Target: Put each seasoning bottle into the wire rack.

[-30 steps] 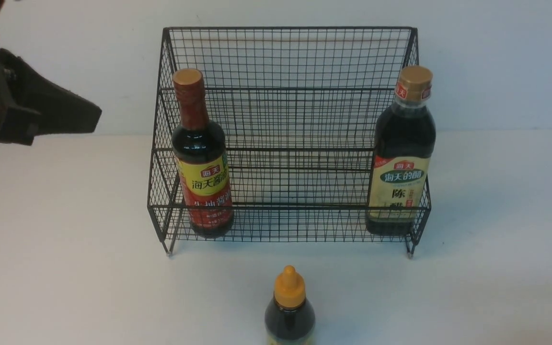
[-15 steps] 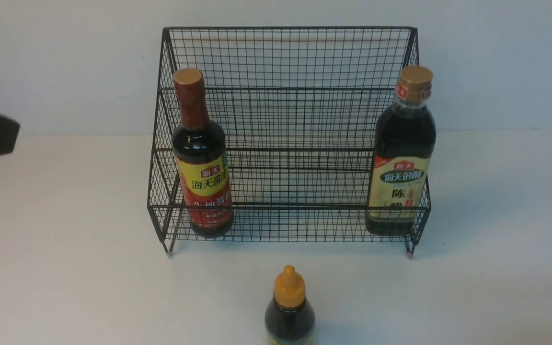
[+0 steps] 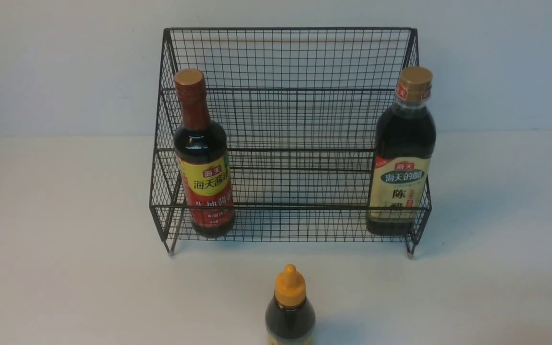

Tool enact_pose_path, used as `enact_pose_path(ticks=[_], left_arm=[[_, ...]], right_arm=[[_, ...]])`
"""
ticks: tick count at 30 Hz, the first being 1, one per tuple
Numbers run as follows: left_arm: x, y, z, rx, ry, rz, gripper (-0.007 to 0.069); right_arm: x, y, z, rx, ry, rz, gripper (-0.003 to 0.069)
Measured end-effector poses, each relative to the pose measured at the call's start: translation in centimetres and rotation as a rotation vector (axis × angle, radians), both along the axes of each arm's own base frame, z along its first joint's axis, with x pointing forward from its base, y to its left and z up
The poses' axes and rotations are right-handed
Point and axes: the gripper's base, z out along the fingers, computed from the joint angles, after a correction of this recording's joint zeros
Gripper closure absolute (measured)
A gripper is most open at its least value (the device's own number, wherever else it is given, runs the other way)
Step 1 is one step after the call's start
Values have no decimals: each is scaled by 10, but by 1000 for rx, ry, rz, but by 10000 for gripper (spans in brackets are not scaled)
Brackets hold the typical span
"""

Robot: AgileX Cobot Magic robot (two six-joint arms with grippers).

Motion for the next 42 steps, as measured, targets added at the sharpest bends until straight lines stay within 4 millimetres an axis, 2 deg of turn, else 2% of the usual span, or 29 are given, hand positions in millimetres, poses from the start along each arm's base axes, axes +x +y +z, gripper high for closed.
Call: enact_pose_path(ticks=[6, 11, 15, 22, 26, 31, 42], left_arm=[[17, -1, -12, -125, 48, -28, 629], [19, -2, -13, -141, 52, -38, 629], [20, 0, -12, -92, 12, -24, 629], [21, 3, -13, 95, -55, -6, 629], [23, 4, -13, 113, -78, 12, 629], [35, 10, -33, 105, -48, 66, 629], [61, 34, -102, 41, 107, 249, 629]], right_arm=[[0, 0, 0, 0, 0, 0, 673], [0, 0, 0, -8, 0, 2, 673], [0, 0, 0, -13, 0, 3, 673], [0, 0, 0, -15, 0, 3, 673], [0, 0, 0, -16, 0, 4, 673], [0, 0, 0, -16, 0, 4, 673], [0, 0, 0, -16, 0, 4, 673]])
